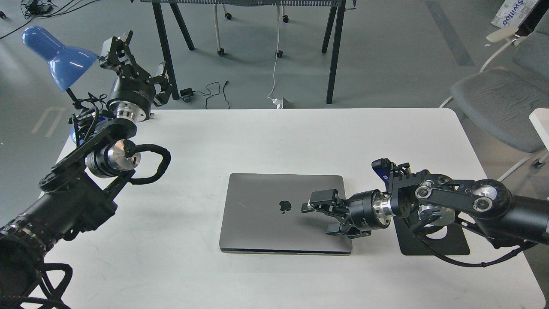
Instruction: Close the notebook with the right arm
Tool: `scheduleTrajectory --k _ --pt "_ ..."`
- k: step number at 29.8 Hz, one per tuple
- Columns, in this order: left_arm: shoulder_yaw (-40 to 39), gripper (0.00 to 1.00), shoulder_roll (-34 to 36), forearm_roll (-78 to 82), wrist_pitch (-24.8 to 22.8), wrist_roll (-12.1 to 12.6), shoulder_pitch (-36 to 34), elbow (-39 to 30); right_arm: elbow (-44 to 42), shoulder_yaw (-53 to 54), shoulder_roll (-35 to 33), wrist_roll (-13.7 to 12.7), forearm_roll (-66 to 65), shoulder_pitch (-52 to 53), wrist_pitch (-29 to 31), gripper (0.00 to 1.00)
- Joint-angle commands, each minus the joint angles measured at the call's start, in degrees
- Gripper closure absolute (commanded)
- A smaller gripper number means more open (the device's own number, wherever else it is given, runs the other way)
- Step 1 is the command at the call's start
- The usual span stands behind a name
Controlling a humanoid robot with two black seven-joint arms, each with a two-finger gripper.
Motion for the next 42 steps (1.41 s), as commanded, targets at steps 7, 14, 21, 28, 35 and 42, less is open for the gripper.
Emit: scheduleTrajectory --k 7,14,21,28,35,42 --pt "0.0 0.0 0.0 0.0 -0.01 0.0 0.0 0.0 -1.67 0.05 0.0 0.0 0.02 -1.52 -0.01 0.0" --pt "0.0 0.0 0.0 0.0 -0.01 0.0 0.0 0.0 -1.67 8.2 0.26 0.17 0.55 0.59 0.25 0.0" --pt "0.0 0.0 0.0 0.0 -0.01 0.0 0.0 0.0 -9.12 30.69 4.21 0.35 0.55 0.41 -0.1 0.0" --pt "0.09 0.0 0.0 0.0 -0.01 0.0 0.0 0.0 -18.62 51.09 8.52 0.7 0.99 -0.02 -0.54 0.0" --pt "0.0 0.0 0.0 0.0 -0.01 0.0 0.0 0.0 -19.86 64.55 10.72 0.7 2.73 -2.4 -1.68 0.0" --pt "0.0 0.0 -0.09 0.0 -0.01 0.0 0.0 0.0 -19.69 68.78 10.98 0.79 16.26 -5.82 -2.48 0.0"
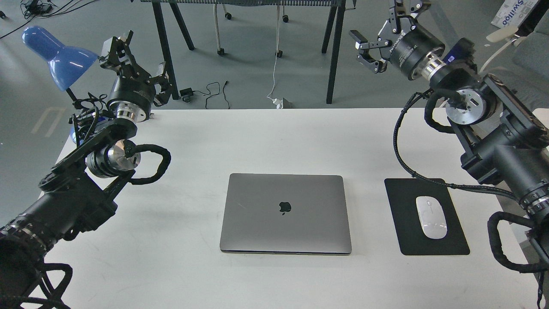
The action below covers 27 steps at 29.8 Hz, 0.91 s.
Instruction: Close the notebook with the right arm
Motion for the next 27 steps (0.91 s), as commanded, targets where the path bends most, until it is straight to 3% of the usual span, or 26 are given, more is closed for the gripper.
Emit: scheduleTrajectory --k 1,12,27 --pt "-0.05 0.0 0.0 0.0 0.05 0.0 0.0 0.0 0.18 0.73 0.11 0.07 7.06 -2.42 -0.1 0.0" --pt "-0.05 0.0 -0.09 0.0 0.05 0.0 0.0 0.0 0.53 7.85 1.25 0.07 11.56 -10.42 0.78 0.0" --pt "-0.05 0.0 -0.09 0.0 0.05 0.0 0.0 0.0 0.62 9.17 1.87 0.16 11.55 -12.01 1.57 0.0"
